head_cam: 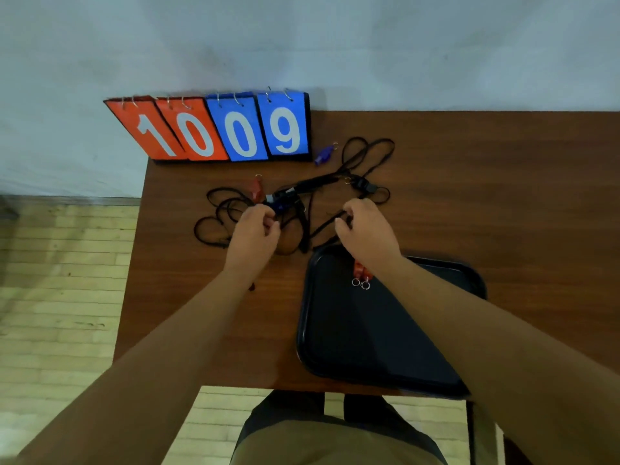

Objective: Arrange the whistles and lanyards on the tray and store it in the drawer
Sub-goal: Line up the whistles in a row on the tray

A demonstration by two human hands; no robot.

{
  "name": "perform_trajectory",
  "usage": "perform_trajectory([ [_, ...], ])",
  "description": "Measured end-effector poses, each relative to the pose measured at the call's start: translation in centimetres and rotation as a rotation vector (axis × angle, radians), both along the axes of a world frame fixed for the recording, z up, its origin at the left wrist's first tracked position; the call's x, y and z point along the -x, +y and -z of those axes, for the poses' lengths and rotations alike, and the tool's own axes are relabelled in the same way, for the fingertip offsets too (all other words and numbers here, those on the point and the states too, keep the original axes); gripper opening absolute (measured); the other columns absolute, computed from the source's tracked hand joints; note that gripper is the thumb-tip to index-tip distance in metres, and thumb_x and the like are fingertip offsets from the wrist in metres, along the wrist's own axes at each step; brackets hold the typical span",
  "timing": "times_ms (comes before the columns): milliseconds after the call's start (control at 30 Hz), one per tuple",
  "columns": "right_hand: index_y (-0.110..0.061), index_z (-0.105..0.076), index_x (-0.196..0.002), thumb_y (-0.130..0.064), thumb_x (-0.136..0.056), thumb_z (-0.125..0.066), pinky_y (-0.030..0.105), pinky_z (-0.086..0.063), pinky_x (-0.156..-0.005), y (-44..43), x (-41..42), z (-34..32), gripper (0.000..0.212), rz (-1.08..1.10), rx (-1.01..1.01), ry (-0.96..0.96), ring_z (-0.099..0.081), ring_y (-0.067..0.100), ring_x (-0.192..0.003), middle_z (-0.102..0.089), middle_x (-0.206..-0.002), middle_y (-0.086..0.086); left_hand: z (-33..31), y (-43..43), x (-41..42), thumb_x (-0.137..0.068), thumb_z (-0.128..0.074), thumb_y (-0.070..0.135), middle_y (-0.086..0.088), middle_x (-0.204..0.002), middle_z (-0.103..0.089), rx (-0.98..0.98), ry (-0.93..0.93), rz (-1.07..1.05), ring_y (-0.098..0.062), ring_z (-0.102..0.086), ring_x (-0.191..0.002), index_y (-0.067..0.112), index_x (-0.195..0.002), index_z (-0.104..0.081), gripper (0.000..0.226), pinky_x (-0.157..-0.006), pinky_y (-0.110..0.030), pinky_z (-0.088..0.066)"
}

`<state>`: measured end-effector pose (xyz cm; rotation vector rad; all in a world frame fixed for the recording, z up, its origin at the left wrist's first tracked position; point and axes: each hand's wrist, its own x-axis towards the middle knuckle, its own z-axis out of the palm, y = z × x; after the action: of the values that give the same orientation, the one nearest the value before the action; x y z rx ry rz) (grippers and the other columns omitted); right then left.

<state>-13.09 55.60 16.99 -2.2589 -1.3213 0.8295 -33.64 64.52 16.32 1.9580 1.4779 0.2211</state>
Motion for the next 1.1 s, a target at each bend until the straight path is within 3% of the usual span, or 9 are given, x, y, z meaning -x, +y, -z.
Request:
perform_trajectory([
  [167, -0.006, -0.055, -0.125, -0.025, -0.095, -0.057, 0.034, -0.048, -0.081, 4.8, 2.6, 1.4, 0.036, -0.107, -0.013, -0.055, -0.059, 0.027, -0.106, -0.053, -0.124, 0.011, 2.3, 3.6, 2.0, -0.094, -0.065, 0.03, -0.006, -0.115, -0.053, -0.066, 0.152, 0.041, -0.023, -0.056, -0.104, 0.012, -0.122, -0.057, 0.034, -0.086, -0.04, -0.054],
  [333, -0.003, -0.05, -0.13, -0.025, -0.098, -0.056, 0.036, -0.048, -0.086, 8.1, 3.8, 3.6, 0.039, -0.127, 0.053, -0.037, -0.057, 0.03, -0.109, -0.05, -0.127, 0.015, 4.4, 4.0, 2.2, -0.094, -0.066, 0.029, -0.011, -0.119, -0.053, -0.066, 0.221, 0.169, -0.03, -0.053, -0.112, 0.012, -0.124, -0.055, 0.036, -0.086, -0.041, -0.052],
  [567, -0.005, -0.054, -0.129, -0.029, -0.097, -0.062, 0.037, -0.049, -0.083, 9.3, 4.6, 5.9, 0.041, -0.073, 0.093, -0.061, -0.059, 0.034, -0.107, -0.046, -0.131, 0.016, 4.9, 4.1, 3.3, -0.097, -0.06, 0.02, -0.009, -0.124, -0.055, -0.059, 0.131, 0.201, -0.026, -0.056, -0.112, 0.008, -0.132, -0.052, 0.038, -0.087, -0.033, -0.049],
  [733, -0.004, -0.056, -0.126, -0.021, -0.098, -0.057, 0.032, -0.043, -0.076, 8.8, 4.7, 5.7, 0.033, -0.084, 0.064, -0.072, -0.059, 0.034, -0.102, -0.05, -0.126, 0.016, 3.8, 3.8, 4.6, -0.097, -0.059, 0.019, -0.005, -0.127, -0.049, 0.042, 0.023, 0.022, -0.015, -0.054, -0.101, 0.009, -0.131, -0.054, 0.035, -0.081, -0.019, -0.04],
  [1000, -0.007, -0.055, -0.104, -0.023, -0.093, -0.063, 0.038, -0.049, -0.063, 7.1, 3.3, 2.0, 0.021, -0.063, 0.045, -0.012, -0.059, 0.024, -0.075, -0.061, -0.087, 0.007, 2.5, 2.8, 5.0, -0.098, -0.062, 0.024, 0.005, -0.112, -0.058, 0.148, -0.199, -0.159, -0.003, -0.057, -0.094, 0.02, -0.122, -0.055, 0.025, -0.072, -0.008, -0.043],
  [1100, -0.012, -0.058, -0.097, -0.027, -0.092, -0.064, 0.039, -0.052, -0.061, 5.5, 2.8, 0.5, 0.017, 0.03, 0.038, 0.081, -0.06, 0.018, -0.066, -0.063, -0.076, 0.004, 1.6, 2.1, 4.4, -0.099, -0.061, 0.022, 0.007, -0.113, -0.06, 0.275, -0.372, -0.253, -0.006, -0.062, -0.103, 0.019, -0.129, -0.052, 0.032, -0.084, -0.013, -0.049],
])
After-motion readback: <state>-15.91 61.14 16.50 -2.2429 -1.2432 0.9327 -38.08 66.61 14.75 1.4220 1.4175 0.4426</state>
